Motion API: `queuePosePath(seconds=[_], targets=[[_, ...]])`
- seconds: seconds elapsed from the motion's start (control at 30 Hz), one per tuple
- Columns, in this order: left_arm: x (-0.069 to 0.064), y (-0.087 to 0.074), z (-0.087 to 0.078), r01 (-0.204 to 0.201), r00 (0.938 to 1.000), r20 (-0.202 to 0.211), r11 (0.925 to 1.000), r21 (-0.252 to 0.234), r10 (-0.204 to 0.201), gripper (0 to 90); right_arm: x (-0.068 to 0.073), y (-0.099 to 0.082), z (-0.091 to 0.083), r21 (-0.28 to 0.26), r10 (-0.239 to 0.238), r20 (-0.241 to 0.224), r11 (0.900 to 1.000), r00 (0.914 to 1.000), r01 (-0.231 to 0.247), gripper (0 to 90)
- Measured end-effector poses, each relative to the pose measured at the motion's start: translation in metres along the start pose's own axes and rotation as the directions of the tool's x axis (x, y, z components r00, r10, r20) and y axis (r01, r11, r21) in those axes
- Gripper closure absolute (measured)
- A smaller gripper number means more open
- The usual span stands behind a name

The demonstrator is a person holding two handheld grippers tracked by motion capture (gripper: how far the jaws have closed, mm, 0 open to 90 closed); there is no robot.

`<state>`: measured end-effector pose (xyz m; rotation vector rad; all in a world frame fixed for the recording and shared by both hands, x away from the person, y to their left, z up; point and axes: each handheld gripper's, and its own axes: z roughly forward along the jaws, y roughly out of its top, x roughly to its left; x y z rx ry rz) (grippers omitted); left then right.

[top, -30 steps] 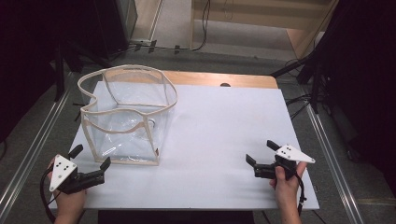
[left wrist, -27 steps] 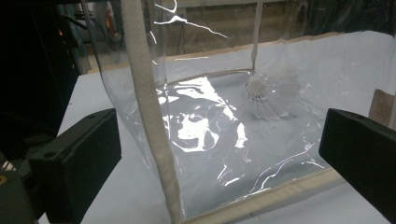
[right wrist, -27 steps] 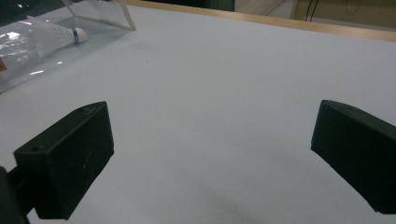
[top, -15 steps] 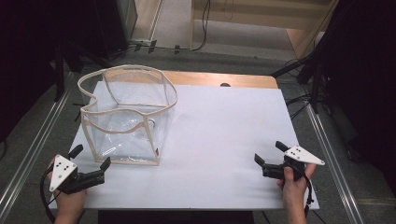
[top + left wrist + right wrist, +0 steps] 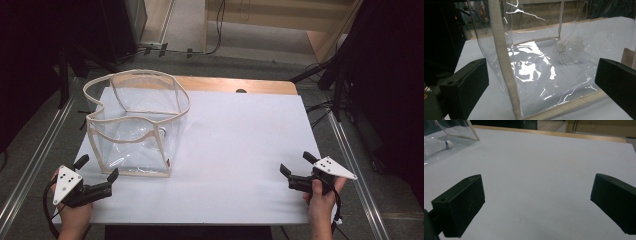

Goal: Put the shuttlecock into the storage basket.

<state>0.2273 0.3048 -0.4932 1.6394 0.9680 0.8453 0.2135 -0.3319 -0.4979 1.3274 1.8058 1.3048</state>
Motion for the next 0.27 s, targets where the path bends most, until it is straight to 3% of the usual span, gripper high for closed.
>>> queuePosePath(seconds=[0.27], targets=[[-0.0001,0.0001,0.0001,0.001,1.0,0.002,1.0,-0.002,-0.001,0.0,-0.0046,-0.0045,-0.0041,-0.003,0.023,0.009,0.9997,0.9997,-0.023,0.0]])
